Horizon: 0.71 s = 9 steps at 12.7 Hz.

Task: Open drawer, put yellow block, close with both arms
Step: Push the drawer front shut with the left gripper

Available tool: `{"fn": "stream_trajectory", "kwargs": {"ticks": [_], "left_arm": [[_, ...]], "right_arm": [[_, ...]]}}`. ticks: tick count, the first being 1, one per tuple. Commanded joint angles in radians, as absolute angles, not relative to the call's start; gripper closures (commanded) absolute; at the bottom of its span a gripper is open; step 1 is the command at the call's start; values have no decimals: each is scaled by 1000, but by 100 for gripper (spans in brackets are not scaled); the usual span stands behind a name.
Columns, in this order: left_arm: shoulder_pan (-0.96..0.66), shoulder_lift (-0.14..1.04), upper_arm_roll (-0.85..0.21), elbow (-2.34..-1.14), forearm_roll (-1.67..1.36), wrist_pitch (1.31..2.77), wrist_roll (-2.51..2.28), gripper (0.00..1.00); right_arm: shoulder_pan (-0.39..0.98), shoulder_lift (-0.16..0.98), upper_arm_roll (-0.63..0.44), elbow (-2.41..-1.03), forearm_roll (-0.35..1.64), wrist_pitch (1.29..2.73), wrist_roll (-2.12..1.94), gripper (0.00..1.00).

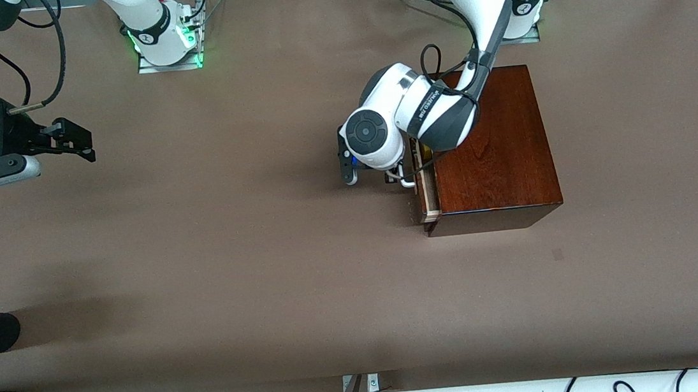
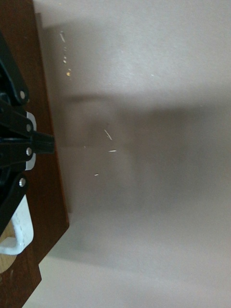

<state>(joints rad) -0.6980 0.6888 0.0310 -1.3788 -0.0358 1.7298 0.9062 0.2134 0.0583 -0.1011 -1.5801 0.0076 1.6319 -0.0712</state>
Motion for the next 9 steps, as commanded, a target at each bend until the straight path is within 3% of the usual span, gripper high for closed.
{"fn": "stream_trajectory", "kwargs": {"ticks": [1,9], "left_arm": [[-690,658,52,-1391,-12,1703,931,100],[-666,658,52,-1391,-5,1684,933,100]], "right_arm": [[216,54,-100,-1569,23,1626,-52,0],[216,57,-103,-1569,23,1629,-54,0]]}}
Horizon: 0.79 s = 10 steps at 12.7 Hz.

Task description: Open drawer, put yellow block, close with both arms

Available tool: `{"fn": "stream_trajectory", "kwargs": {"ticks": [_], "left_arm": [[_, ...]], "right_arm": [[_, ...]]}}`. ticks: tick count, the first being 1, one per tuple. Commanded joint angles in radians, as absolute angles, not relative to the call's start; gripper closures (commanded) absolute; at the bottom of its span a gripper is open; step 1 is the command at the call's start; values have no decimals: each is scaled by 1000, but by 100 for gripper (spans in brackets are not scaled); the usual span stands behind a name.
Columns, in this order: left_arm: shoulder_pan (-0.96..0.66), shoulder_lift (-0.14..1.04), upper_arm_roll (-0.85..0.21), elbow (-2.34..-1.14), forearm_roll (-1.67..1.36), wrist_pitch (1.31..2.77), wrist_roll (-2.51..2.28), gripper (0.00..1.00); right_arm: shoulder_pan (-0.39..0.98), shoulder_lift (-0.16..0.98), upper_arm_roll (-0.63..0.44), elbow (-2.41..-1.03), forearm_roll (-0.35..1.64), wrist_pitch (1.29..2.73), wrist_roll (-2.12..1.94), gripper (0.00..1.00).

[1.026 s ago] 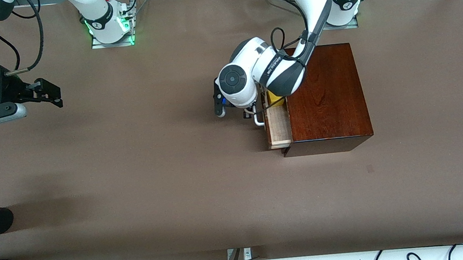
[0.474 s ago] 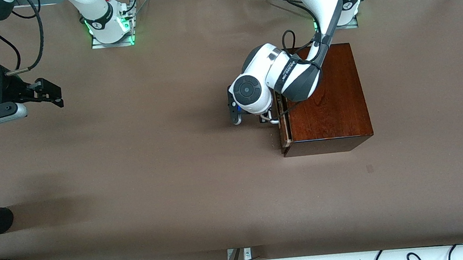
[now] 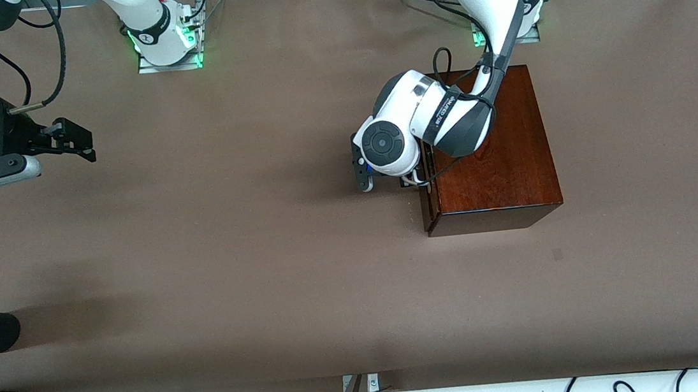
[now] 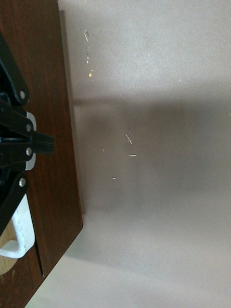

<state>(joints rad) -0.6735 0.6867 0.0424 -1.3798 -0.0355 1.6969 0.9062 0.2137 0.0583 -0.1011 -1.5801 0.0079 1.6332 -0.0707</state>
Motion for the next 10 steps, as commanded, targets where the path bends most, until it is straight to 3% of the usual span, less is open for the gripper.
{"fn": "stream_trajectory", "kwargs": {"ticks": [1,3,4,5,6,10], "left_arm": [[-666,657,52,-1391,-5,1684,933,100],[-669,650,52,-1391,-6,1683,933,100],[-667,649,52,-1390,-6,1684,931,87],[-669,646,52,-1388,-6,1684,933,12],[-666,635,48,-1385,-15,1683,925,0],[-669,528,43,-1329,-63,1633,719,0]], "right_arm": [[216,58,-103,-1569,23,1629,-54,0],[216,58,-103,-1569,21,1629,-54,0],[216,57,-103,-1569,21,1629,-54,0],[216,58,-103,-1569,21,1629,-54,0],[216,58,-103,-1569,21,1629,-54,0],[216,58,-103,-1569,21,1629,-54,0]]}}
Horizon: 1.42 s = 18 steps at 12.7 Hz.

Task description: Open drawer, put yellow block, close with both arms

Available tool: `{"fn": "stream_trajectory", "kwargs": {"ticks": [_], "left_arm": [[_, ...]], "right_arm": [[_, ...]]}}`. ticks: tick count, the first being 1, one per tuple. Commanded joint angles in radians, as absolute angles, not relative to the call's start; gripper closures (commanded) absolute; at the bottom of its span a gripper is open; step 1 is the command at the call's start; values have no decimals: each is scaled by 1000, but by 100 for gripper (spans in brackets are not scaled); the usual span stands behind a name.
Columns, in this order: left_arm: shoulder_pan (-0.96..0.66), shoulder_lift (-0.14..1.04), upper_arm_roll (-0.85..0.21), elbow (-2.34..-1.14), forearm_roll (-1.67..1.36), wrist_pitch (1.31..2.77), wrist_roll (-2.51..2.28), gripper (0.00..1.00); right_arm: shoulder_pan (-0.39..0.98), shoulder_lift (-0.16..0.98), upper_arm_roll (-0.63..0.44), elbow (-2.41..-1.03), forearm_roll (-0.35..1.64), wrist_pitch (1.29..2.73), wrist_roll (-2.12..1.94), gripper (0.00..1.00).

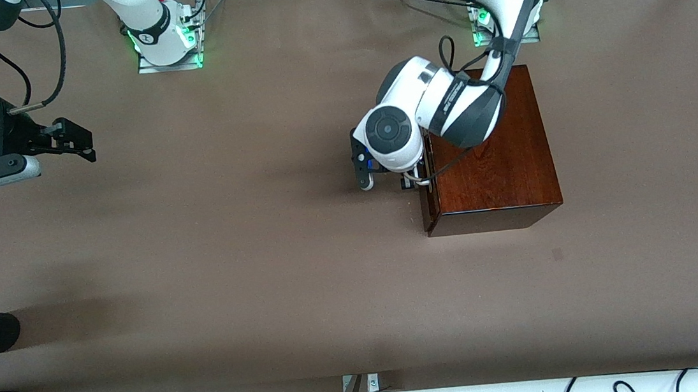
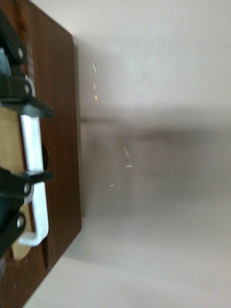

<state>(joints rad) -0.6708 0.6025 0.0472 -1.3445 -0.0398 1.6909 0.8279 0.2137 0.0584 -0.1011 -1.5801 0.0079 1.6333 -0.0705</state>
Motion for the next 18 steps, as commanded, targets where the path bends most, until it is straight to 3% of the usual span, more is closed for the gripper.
{"fn": "stream_trajectory", "kwargs": {"ticks": [1,5,8,10,13,18], "left_arm": [[-666,497,52,-1309,-72,1558,631,0],[-657,407,182,-1229,-26,1370,503,0],[-597,339,299,-1232,-37,1358,457,0],[-394,316,193,-1244,-41,1418,428,0],[-152,240,36,-1381,-43,1584,225,0],[-144,3,49,-1685,-22,1730,106,0]], "right_arm": [[216,58,-104,-1569,21,1628,-54,0],[216,57,-104,-1569,21,1628,-54,0],[216,57,-104,-1569,21,1626,-54,0],[216,57,-106,-1569,21,1626,-54,0],[216,57,-104,-1569,21,1626,-54,0],[216,57,-104,-1569,21,1626,-54,0]]}}
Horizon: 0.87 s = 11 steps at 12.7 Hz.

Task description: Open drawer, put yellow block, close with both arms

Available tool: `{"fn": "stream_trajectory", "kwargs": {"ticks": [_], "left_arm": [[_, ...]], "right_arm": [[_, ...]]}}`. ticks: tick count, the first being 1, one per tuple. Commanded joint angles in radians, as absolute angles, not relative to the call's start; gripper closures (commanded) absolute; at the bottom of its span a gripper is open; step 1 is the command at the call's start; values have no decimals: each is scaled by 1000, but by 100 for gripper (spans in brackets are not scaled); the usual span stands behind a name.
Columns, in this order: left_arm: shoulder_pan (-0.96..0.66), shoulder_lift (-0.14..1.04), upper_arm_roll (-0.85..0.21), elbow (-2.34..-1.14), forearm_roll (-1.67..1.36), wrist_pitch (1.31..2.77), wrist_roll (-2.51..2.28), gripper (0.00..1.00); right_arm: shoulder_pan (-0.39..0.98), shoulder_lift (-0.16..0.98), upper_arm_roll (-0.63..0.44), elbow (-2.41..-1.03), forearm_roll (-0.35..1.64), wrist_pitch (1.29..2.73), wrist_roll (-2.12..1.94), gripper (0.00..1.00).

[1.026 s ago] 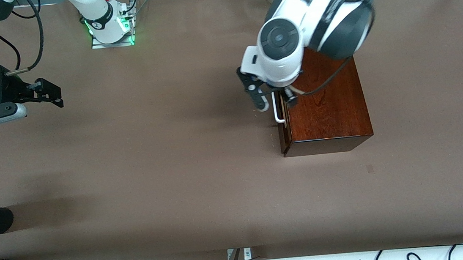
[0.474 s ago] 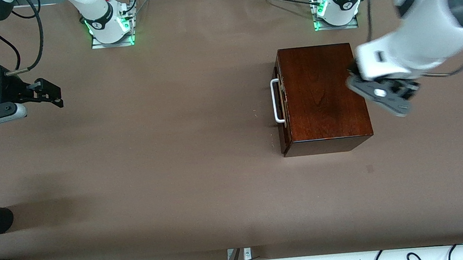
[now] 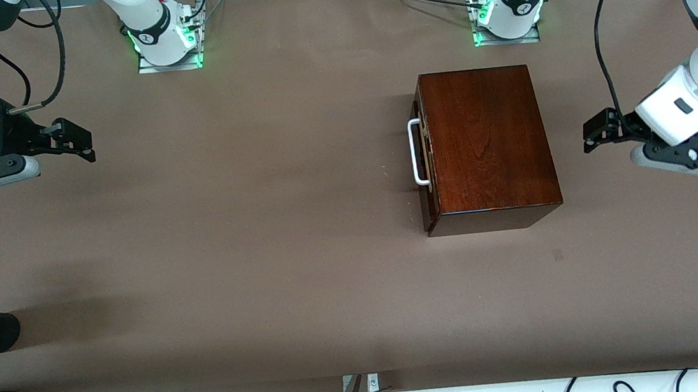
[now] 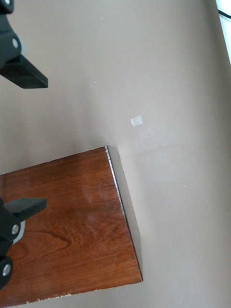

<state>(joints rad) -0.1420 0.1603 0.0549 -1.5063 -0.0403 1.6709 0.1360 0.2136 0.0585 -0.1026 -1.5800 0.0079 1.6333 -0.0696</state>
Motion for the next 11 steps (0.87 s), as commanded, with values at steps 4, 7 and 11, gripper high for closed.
{"fn": "stream_trajectory", "kwargs": {"ticks": [4,7,11], "left_arm": [[-153,-34,66,-1718,-8,1724,29,0],[-153,-40,72,-1724,-8,1718,21,0],[-146,-17,74,-1687,-14,1668,18,0]], "right_arm": [[215,58,-106,-1569,21,1626,-54,0],[216,57,-106,-1569,21,1626,-54,0],[215,57,-106,-1569,21,1624,-54,0]]}}
